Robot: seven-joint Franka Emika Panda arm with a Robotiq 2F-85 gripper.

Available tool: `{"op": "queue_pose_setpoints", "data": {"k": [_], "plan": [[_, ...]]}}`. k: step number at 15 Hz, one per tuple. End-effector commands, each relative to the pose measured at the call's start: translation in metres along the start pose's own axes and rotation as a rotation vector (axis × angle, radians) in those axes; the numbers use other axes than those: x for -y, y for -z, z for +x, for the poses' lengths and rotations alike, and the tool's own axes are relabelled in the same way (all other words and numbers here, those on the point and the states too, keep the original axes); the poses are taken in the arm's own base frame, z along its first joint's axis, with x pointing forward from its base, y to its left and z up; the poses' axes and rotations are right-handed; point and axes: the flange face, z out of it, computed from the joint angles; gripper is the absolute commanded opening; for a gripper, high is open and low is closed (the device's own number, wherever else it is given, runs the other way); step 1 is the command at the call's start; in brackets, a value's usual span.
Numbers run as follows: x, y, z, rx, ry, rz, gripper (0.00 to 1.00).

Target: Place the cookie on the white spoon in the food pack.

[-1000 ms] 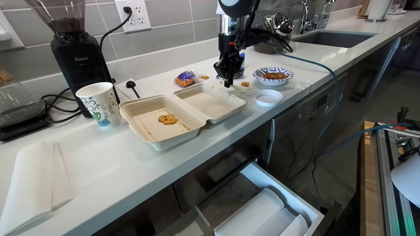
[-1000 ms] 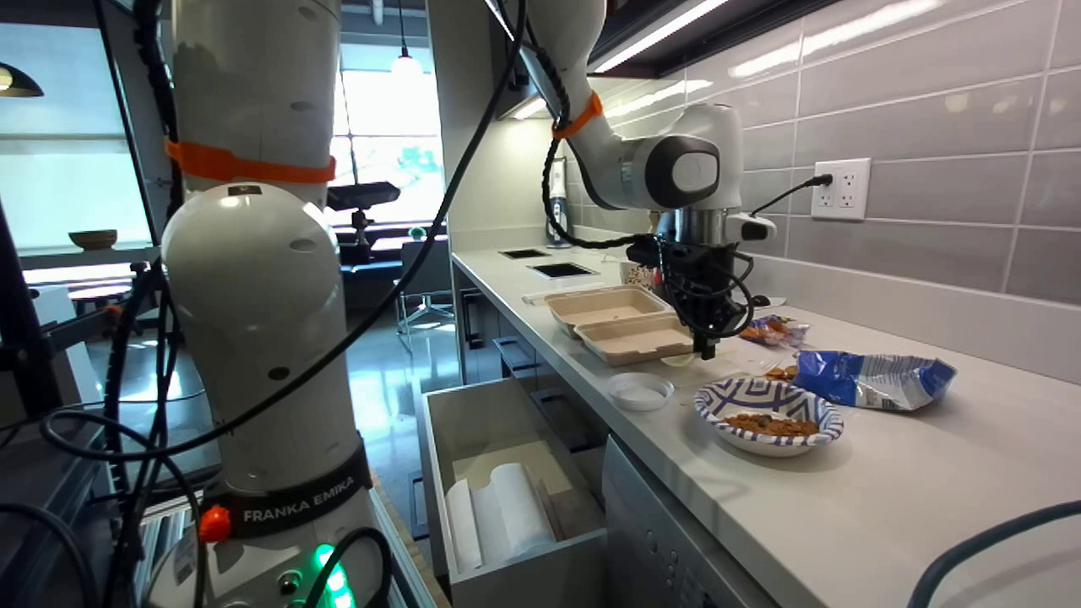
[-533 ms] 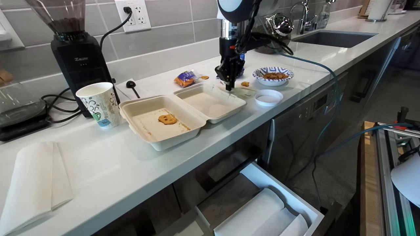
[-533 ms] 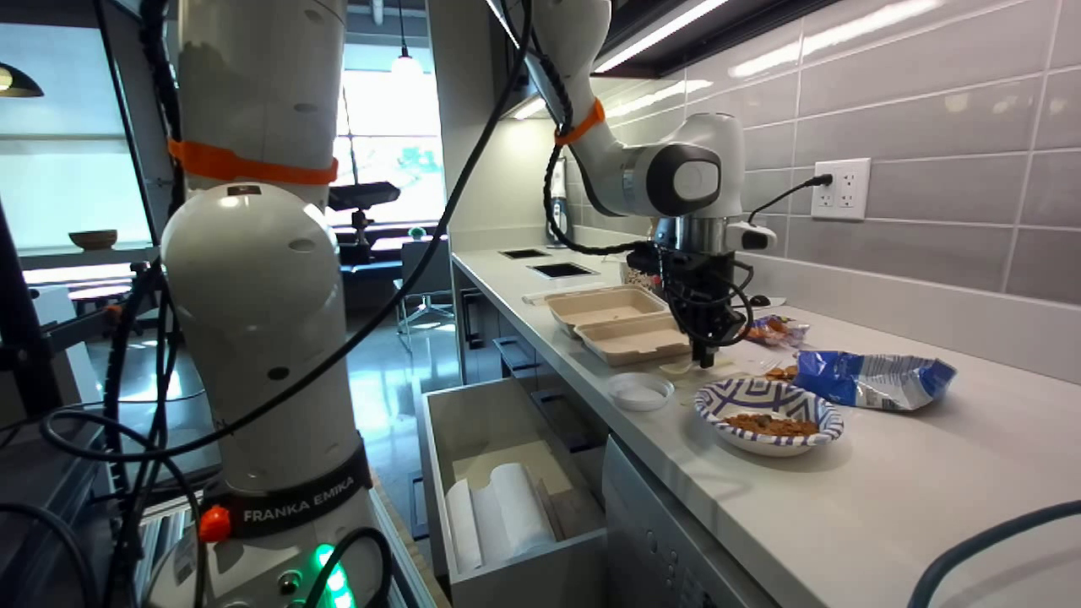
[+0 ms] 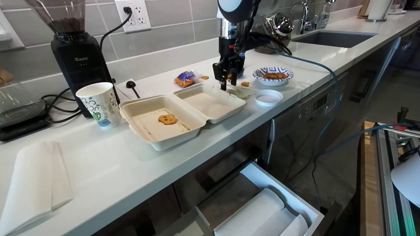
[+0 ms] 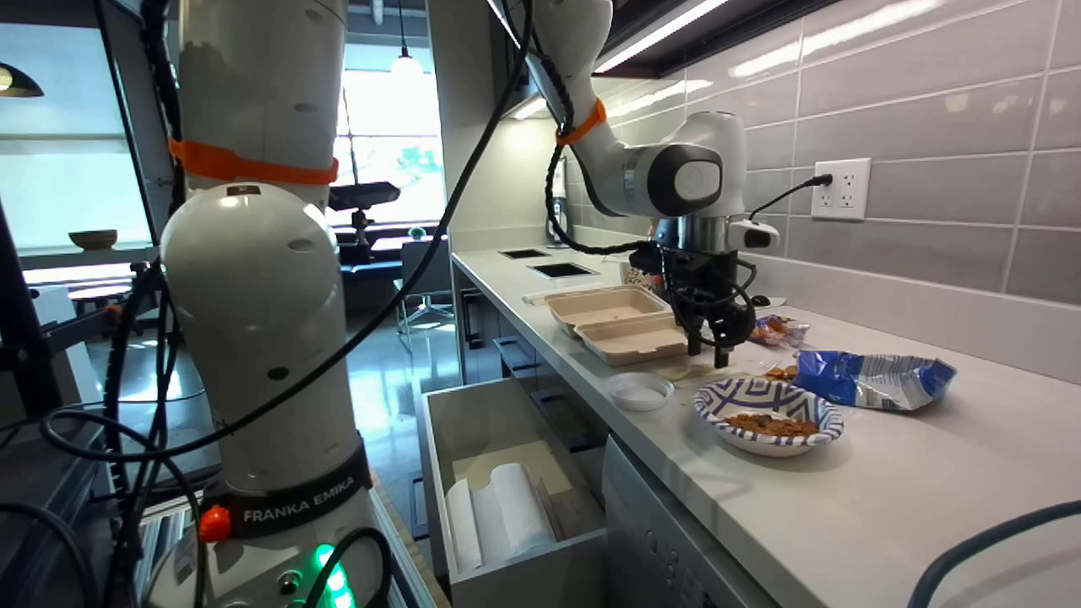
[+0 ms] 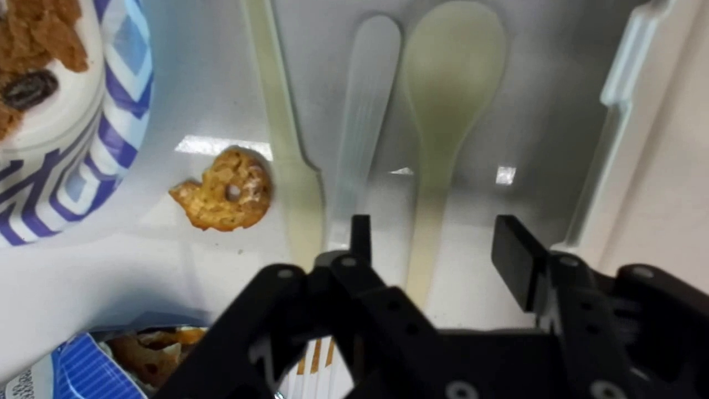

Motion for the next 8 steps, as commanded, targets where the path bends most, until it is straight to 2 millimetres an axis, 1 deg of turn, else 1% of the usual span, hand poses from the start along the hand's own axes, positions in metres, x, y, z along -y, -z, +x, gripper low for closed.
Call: {"op": "queue_pose_setpoints", "data": {"k": [1,2,3,8], "plan": [[-0.001,0.004,0.001,-0.045,-0.013,0.006,0.91],[-0.002,0.006,0.001,-0.054,-0.013,0.002,0.97],[-0.002,0.008,0.002,-0.064,-0.014,0.001,1.00],[-0.006,0.018,0.005,-0.093,-0.008,-0.013,1.00]]}}
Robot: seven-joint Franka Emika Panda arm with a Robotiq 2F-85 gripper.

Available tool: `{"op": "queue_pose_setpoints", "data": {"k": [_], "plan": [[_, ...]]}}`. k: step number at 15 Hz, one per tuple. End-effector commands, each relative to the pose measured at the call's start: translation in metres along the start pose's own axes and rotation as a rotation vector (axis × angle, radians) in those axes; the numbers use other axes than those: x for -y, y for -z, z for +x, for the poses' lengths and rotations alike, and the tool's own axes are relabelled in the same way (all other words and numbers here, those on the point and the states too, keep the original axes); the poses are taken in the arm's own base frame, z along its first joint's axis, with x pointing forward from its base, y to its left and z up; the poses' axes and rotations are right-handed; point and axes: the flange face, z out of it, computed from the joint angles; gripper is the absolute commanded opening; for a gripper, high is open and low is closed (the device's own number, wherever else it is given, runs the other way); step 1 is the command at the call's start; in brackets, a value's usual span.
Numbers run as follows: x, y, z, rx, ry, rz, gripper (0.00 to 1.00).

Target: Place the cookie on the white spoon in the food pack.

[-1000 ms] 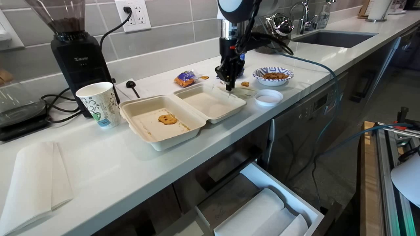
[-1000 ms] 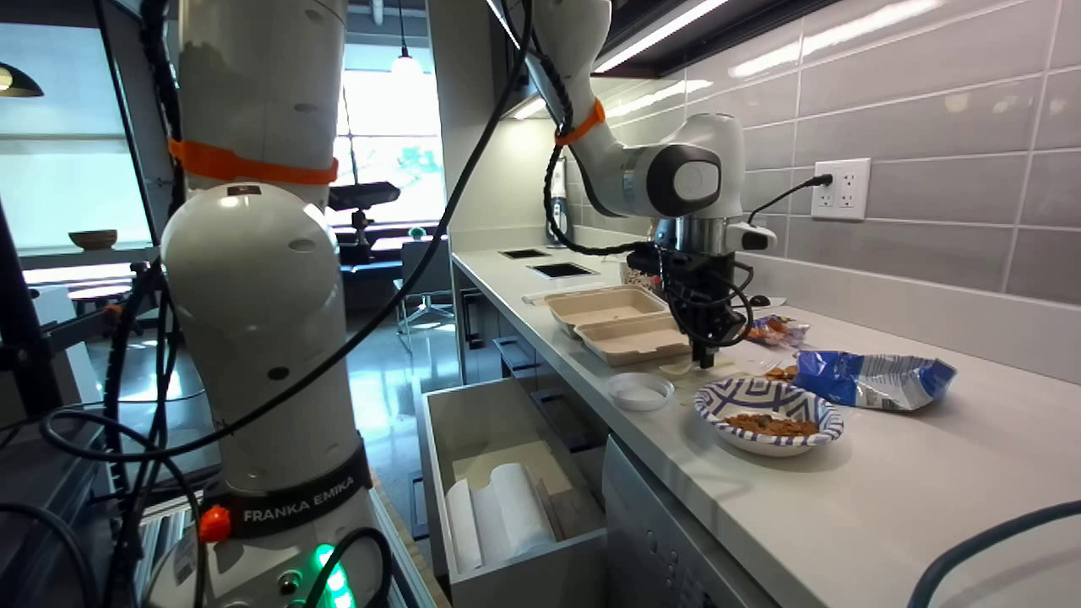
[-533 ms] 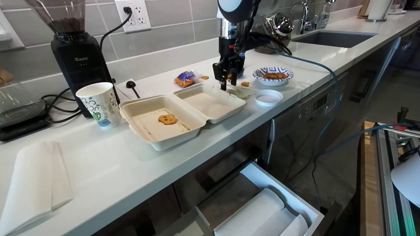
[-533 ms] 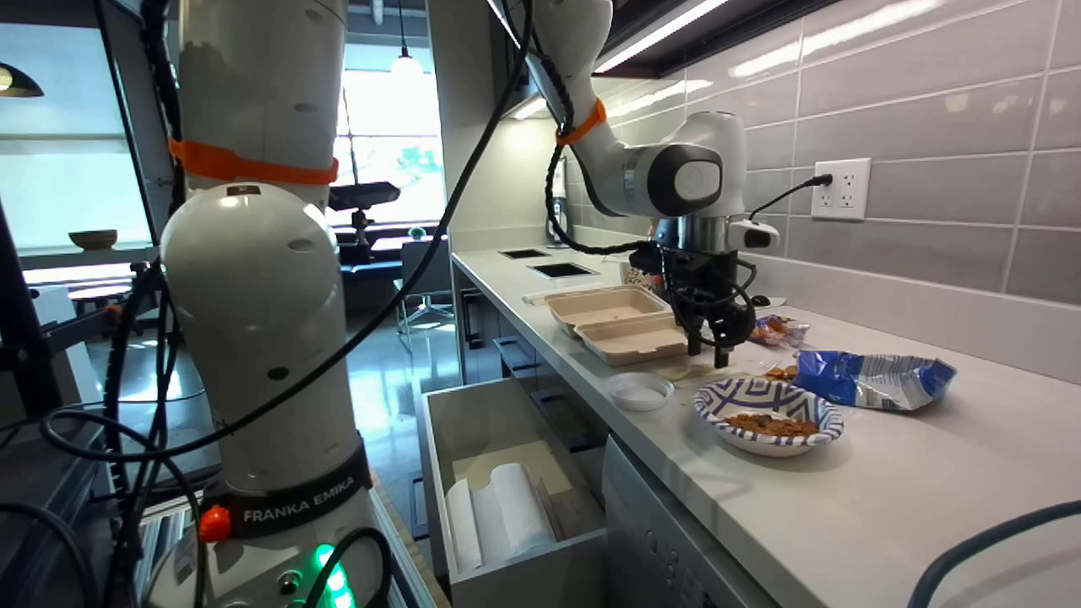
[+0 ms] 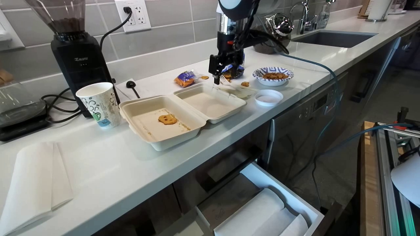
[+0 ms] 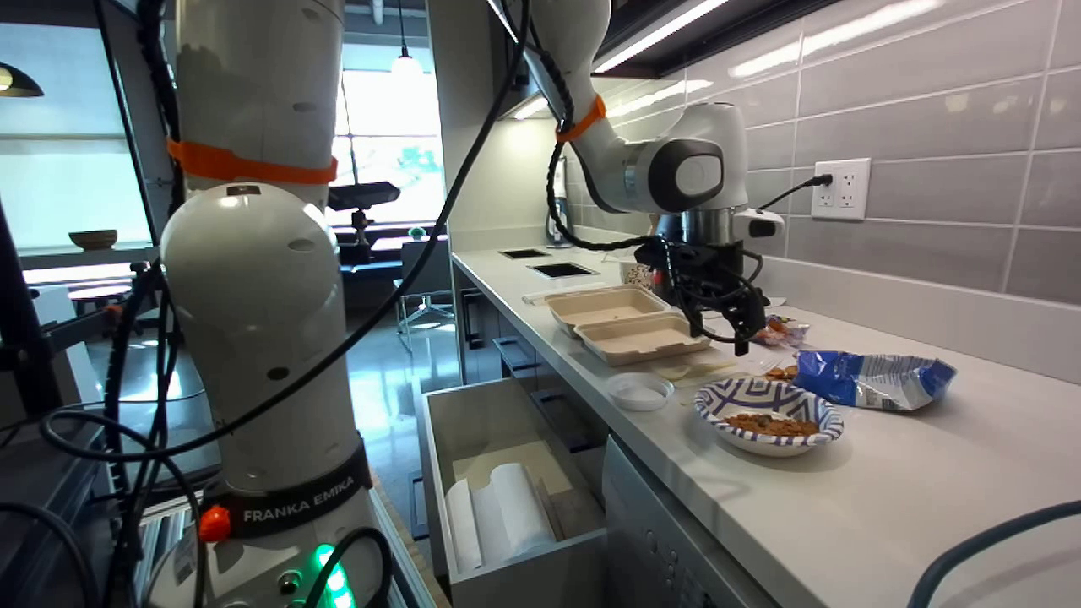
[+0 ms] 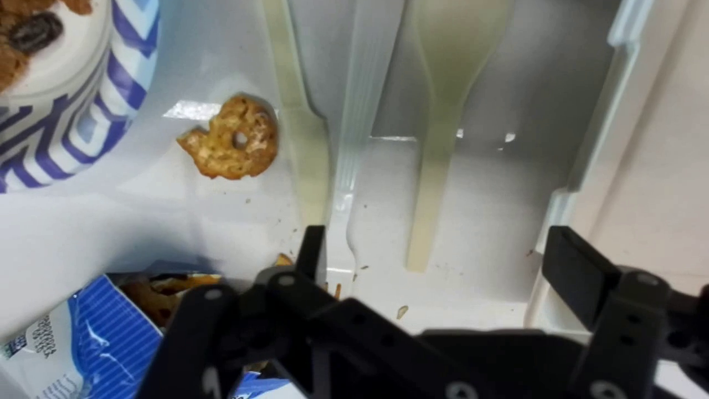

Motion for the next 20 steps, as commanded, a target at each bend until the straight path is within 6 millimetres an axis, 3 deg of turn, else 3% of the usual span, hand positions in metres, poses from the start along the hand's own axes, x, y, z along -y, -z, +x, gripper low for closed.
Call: {"op": "queue_pose_setpoints", "data": {"k": [1,9,20], "plan": [[-0.005,0.008,-0.001,-0.026,-0.007,-0.015,1.00],[-0.006,0.025,-0.003,-0.024,-0.010,-0.082,1.00],[0.006,0.047,-0.012,0.053,0.004,-0.073,1.00]]}}
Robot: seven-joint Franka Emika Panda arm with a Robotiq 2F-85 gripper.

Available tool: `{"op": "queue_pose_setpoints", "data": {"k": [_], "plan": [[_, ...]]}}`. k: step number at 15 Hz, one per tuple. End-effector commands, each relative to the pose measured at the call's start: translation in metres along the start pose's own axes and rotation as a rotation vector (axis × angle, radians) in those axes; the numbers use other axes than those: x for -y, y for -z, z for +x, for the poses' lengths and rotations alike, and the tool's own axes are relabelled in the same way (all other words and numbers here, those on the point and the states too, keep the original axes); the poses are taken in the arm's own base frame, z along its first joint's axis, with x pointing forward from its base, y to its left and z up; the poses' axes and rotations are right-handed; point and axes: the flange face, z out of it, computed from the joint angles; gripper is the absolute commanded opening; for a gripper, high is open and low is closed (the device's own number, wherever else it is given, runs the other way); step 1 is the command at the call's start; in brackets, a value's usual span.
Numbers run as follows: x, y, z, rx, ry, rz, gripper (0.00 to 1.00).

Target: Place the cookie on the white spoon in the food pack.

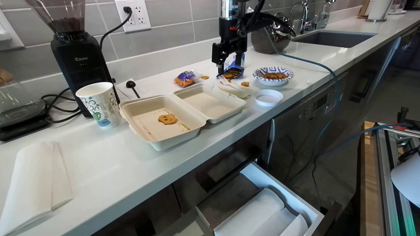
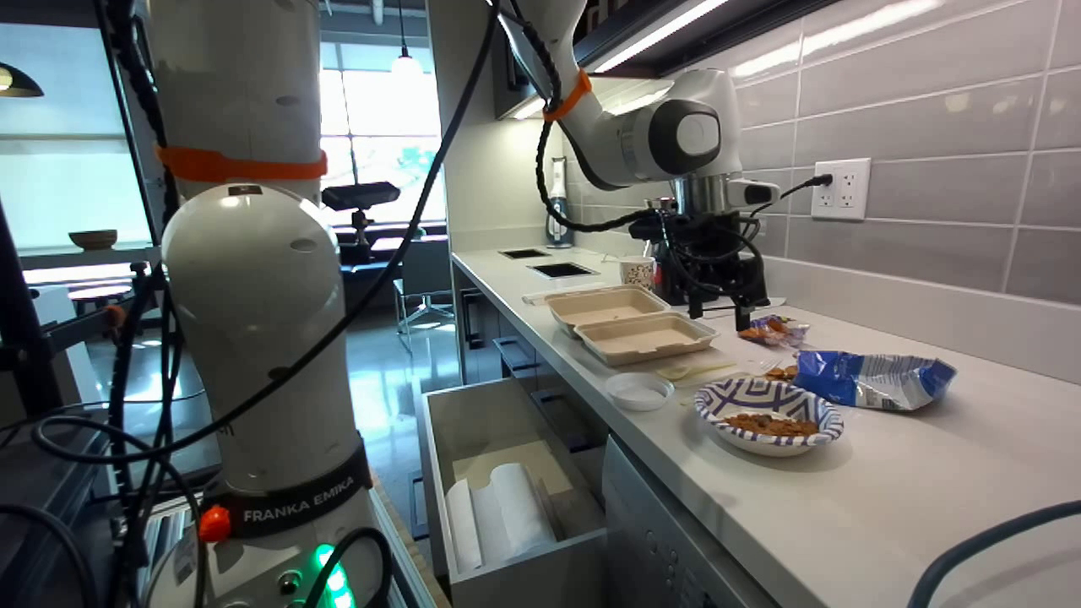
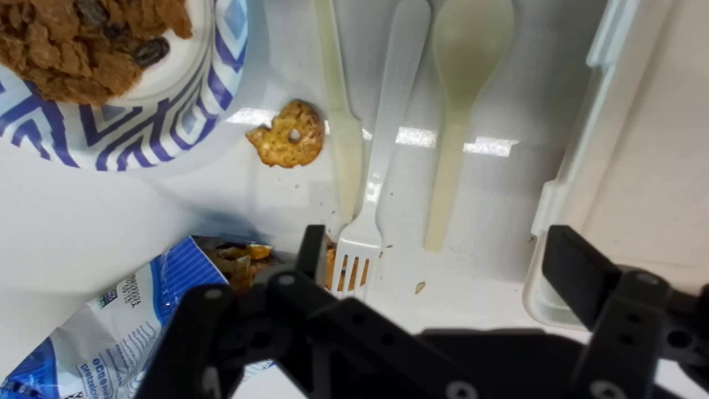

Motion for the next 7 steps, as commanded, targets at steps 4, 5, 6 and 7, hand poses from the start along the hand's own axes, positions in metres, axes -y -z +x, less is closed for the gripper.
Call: {"op": "queue_pose_setpoints", "data": {"k": [4,5,6,7], "plan": [[0.0028,0.0065,-0.0019,0.013,0.006,0.000,1.00],[0.0030,0.0070,-0.0019,0.012,0.007,0.000,1.00],[0.0030,0.0071,-0.0019,0.012,0.007,0.000,1.00],[0.0030,0.0072,-0.0019,0.012,0.007,0.000,1.00]]}}
